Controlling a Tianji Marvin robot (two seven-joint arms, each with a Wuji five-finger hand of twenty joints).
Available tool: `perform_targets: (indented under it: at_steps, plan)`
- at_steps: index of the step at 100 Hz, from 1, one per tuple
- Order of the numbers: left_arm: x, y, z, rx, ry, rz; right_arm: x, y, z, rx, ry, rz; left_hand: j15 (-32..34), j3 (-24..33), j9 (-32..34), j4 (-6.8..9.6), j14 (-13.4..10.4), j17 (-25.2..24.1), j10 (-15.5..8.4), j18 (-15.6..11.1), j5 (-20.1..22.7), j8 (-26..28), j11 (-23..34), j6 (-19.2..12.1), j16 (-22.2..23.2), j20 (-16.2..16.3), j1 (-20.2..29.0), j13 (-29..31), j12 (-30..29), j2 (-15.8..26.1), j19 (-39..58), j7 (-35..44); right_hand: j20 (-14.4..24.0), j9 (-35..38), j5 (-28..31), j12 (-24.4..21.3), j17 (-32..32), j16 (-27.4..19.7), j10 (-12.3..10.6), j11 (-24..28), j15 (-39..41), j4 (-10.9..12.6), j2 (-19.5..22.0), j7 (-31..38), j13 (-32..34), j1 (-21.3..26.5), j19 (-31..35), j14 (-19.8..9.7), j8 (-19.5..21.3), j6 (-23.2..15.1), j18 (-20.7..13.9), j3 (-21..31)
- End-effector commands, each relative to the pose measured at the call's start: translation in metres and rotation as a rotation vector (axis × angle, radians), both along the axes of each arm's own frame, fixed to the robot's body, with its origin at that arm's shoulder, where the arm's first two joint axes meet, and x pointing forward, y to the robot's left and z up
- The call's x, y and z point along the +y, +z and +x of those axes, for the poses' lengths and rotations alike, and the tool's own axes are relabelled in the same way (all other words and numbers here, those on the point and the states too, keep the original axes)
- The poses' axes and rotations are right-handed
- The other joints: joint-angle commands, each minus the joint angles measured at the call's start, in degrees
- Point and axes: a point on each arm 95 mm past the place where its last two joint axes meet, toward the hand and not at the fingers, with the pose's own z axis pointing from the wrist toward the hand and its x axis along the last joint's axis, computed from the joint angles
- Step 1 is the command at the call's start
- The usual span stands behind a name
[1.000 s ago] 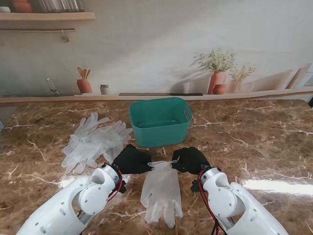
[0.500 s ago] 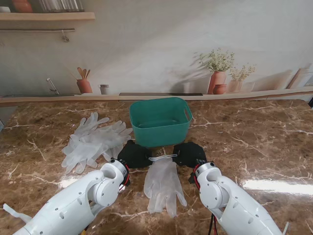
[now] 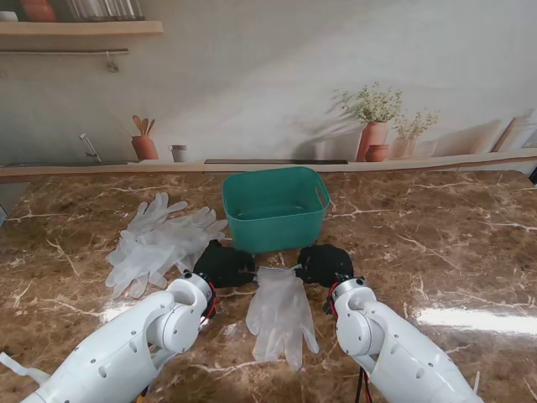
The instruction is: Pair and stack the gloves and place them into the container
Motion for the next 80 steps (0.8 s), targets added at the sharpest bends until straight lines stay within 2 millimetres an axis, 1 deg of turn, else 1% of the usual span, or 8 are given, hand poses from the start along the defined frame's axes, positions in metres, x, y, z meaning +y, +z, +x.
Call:
perform_targets:
  at_steps: [1,5,14,26,31,43,55,80]
  plan:
    - [0.006,-0.002,-0.004,0.002,0.013,0.004,0.000,-0.007,-0.005,0.030,-0.011,-0.019,-2.1,2.5,-3.3,0.98,-1.6,-1.6,0.4,-2.8,-1.9,0.3,-1.0,1.8,-1.8,-2.8,-2.3,-2.7,-1.2,2.5,-2.2,-2.9,-1.7,-4.9,-2.5,-2.3,-3.4,-3.6,-1.1,-2.7,-7.3,5.7,2.5,-11.0,-5.0,-4.2,-3.8,-0.4,4.9,2.0,-1.6,-0.9]
    - [0.008,-0.001,-0.005,0.003,0.018,-0.002,-0.001,-0.007,-0.006,0.032,-0.017,-0.024,-3.1,3.0,-4.3,1.34,-2.1,-1.7,0.4,-3.8,-2.2,0.2,-1.2,1.9,-2.7,-4.1,-3.0,-3.3,-1.5,3.1,-2.9,-4.0,-2.6,-8.6,-5.5,-3.8,-5.4,-5.1,-1.0,-4.8,-10.4,6.4,2.9,-14.9,-7.7,-5.0,-6.5,-0.4,5.1,2.8,-2.0,-2.4]
    - [0.012,0.001,-0.006,0.012,0.030,-0.038,-0.005,-0.004,-0.010,0.043,-0.020,-0.029,-5.5,3.0,-5.5,1.54,-3.2,-2.1,0.1,-5.3,-2.2,0.2,-1.9,1.4,-5.3,-6.9,-3.8,-4.4,-2.5,3.6,-3.9,-4.9,-4.4,-18.1,-13.4,-9.0,-10.0,-8.6,-1.2,-10.0,-17.8,6.4,3.4,-21.0,-14.4,-6.7,-13.4,-0.8,3.5,3.6,-3.5,-6.2]
    - [0.017,0.005,-0.010,0.008,0.054,-0.088,-0.011,0.000,-0.020,0.049,-0.037,-0.004,-7.4,3.9,-7.1,2.86,-4.3,-2.8,-0.1,-7.2,-2.4,-0.3,-3.0,2.0,-8.2,-10.2,-5.5,-5.7,-4.0,4.3,-4.6,-6.9,-7.7,-26.4,-20.1,-15.2,-13.2,-14.2,-1.0,-14.4,-26.5,6.9,5.9,-25.0,-20.9,-8.3,-21.4,-1.6,1.7,4.5,-6.0,-12.6]
    - [0.020,0.008,-0.011,-0.001,0.064,-0.099,-0.014,0.001,-0.026,0.044,-0.050,0.011,-7.8,4.3,-7.5,3.49,-4.7,-3.2,-0.3,-7.7,-2.3,-0.5,-3.5,2.0,-9.1,-11.3,-6.2,-5.9,-4.4,4.3,-4.9,-7.5,-8.9,-27.4,-20.6,-17.0,-13.5,-16.0,-1.0,-14.9,-28.3,7.4,6.9,-25.1,-21.8,-8.3,-23.3,-1.9,1.3,4.4,-6.7,-14.6]
    - [0.030,0.015,-0.014,-0.004,0.077,-0.135,-0.022,0.006,-0.039,0.031,-0.071,0.023,-9.1,3.5,-8.8,3.49,-5.6,-3.6,-0.4,-9.3,-2.5,-0.9,-4.7,2.2,-11.1,-13.7,-6.5,-7.2,-5.1,4.1,-7.5,-8.8,-11.8,-27.8,-19.8,-19.8,-13.2,-18.8,-0.9,-16.2,-30.8,8.2,7.8,-24.6,-22.2,-8.2,-26.2,-2.8,0.7,4.0,-8.4,-16.9]
    - [0.041,0.022,-0.017,0.000,0.069,-0.142,-0.027,0.009,-0.048,-0.001,-0.084,0.042,-10.0,2.4,-9.9,3.47,-6.3,-3.5,-0.8,-8.8,-2.7,-1.6,-5.5,2.1,-12.4,-15.2,-6.6,-8.1,-5.6,4.1,-9.8,-10.2,-12.1,-26.2,-18.5,-19.8,-12.4,-18.6,-0.5,-15.2,-29.7,8.3,7.4,-23.7,-20.7,-7.4,-25.5,-2.1,0.6,4.2,-7.7,-16.8]
    - [0.059,0.031,-0.021,-0.043,0.102,-0.173,-0.028,0.023,-0.054,-0.053,-0.070,0.037,-11.4,0.9,-13.1,3.35,-7.4,-3.7,-1.5,-8.9,-3.9,-2.1,-6.6,1.7,-13.5,-15.9,-7.6,-10.7,-6.0,3.4,-10.9,-11.5,-12.1,-26.3,-18.6,-19.9,-12.4,-18.3,-0.5,-15.4,-29.6,8.1,7.0,-23.5,-20.8,-7.5,-24.6,-2.1,0.3,4.4,-7.2,-16.2]
